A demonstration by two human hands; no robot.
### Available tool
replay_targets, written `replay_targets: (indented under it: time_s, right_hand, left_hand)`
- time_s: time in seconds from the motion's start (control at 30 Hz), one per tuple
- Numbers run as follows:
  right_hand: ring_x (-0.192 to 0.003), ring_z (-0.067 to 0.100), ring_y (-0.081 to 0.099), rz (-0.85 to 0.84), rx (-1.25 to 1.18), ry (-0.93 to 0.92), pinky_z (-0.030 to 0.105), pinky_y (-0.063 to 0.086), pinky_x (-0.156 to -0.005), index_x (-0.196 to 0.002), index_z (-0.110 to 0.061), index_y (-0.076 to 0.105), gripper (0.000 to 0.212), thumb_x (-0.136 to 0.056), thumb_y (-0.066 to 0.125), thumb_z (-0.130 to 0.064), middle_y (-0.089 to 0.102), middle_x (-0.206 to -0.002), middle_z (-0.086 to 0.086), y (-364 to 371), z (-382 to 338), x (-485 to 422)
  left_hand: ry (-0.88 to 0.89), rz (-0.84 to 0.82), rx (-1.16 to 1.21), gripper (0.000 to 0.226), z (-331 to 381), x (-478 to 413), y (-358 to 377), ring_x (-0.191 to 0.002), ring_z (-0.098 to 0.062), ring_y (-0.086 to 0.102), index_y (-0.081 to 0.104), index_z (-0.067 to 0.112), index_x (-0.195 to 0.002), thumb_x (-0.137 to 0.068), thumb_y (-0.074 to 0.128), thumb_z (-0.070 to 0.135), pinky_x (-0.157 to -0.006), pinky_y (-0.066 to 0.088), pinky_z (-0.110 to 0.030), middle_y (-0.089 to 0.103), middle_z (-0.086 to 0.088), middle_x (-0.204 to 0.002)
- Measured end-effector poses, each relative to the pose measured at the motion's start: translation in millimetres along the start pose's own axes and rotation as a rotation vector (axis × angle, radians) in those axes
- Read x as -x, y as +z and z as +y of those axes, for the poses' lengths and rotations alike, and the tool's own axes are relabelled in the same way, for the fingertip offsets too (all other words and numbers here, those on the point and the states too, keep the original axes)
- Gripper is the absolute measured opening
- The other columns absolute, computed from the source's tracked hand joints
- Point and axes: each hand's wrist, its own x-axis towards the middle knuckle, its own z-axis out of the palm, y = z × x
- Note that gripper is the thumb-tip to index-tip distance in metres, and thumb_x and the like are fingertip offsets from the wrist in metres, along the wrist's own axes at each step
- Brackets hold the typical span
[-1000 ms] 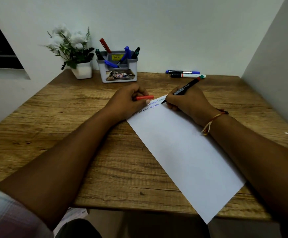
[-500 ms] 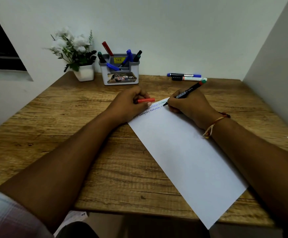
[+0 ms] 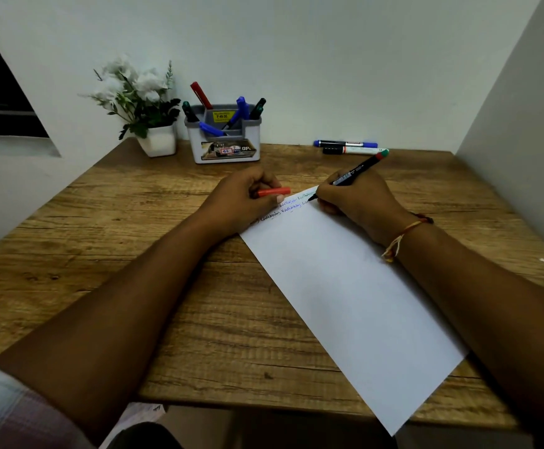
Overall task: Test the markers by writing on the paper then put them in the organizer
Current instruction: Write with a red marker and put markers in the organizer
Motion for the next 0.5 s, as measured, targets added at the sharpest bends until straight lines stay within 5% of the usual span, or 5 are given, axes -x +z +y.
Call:
replay_targets:
  time_s: [0.17,0.33,0.5]
  right_hand:
    - [-0.06,0.017,0.061,0.036,-0.002,0.011,0.04,0.053,-0.067,-0.06,-0.006,0.066,0.017,-0.072,0.066,-0.017,0.072,-0.068,0.017,-0.1,2.4,-1.5]
    - [-0.057,0.013,0.059,0.008,0.04,0.012,0.035,0.051,-0.064,-0.057,-0.015,0.067,0.017,-0.073,0.066,-0.02,0.068,-0.059,0.004,-1.1,-0.4,-0.3]
    - [-0.059,0.015,0.061,0.019,0.039,0.014,0.039,0.054,-0.066,-0.057,-0.015,0.067,0.015,-0.07,0.065,-0.022,0.071,-0.064,0.009,-1.4,0.6,-0.5]
  left_hand:
    - [0.006,-0.004,0.006,0.021,-1.3,-1.1,0.2,-0.093,-0.009,0.067,0.067,0.025,-0.105,-0.087,0.074,0.031,-0.078,0.054,-0.029,0.071,0.007,-0.098]
    - [0.016,0.004,0.001,0.021,-1.3,-1.4,0.2,-0.093,-0.008,0.066,0.067,0.023,-0.106,-0.087,0.073,0.03,-0.077,0.052,-0.026,0.071,0.009,-0.098]
    - [0.016,-0.001,0.005,0.022,-1.9,-1.3,0.1,-0.09,-0.005,0.065,0.067,0.022,-0.107,-0.087,0.073,0.03,-0.07,0.048,-0.018,0.07,0.009,-0.097]
